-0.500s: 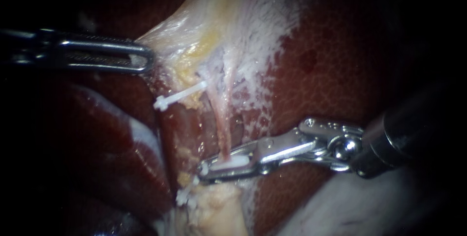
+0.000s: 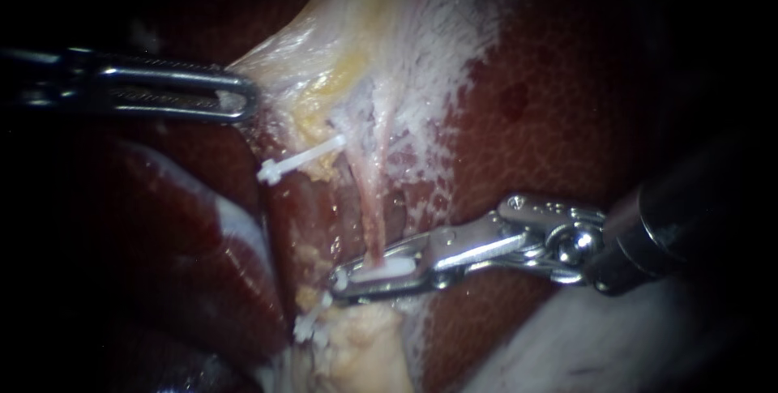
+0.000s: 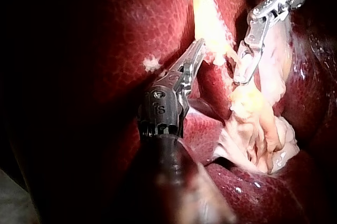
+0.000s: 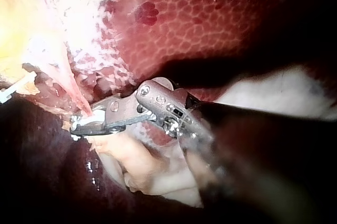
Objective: Going back second clip right tube
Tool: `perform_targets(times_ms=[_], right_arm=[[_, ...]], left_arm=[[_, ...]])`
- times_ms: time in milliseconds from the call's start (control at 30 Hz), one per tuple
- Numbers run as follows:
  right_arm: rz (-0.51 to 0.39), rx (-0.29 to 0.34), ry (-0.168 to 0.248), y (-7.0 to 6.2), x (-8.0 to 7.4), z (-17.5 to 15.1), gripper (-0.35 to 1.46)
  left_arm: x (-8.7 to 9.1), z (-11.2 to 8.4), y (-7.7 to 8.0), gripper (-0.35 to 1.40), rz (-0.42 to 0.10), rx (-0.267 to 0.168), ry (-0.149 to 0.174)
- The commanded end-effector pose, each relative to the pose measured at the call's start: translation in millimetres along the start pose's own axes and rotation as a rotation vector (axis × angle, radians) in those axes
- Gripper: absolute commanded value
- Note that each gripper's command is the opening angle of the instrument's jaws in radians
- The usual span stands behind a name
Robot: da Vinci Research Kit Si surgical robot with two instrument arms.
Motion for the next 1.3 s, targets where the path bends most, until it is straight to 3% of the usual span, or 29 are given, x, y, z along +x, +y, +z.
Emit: perform_targets(times_ms=[33,200,467,733,967,1300], right_arm=[[-0.001,0.004,0.006,-0.1,0.0,0.0,-0.35],[-0.036,-0.001,0.032,-0.6,0.1,0.2,0.05],[-0.119,-0.084,0.090,-1.1,0.7,-0.6,0.41],[-0.207,-0.136,0.120,-1.8,1.4,-2.6,0.51],[-0.230,-0.172,0.137,-2.2,1.0,-3.9,0.56],[-0.276,-0.208,0.154,-3.5,1.6,-7.8,0.58]], left_arm=[[0.0,0.0,0.0,-0.35,0.000,0.000,0.000],[0.0,0.0,-0.1,-0.35,0.000,-0.001,0.000],[0.1,0.0,-0.3,-0.35,0.000,-0.002,-0.001],[0.1,0.0,-0.4,-0.35,0.000,-0.003,-0.001],[0.1,0.1,-0.5,-0.35,0.000,-0.004,-0.001],[1.2,1.9,-1.2,-0.35,0.000,0.003,0.002]])
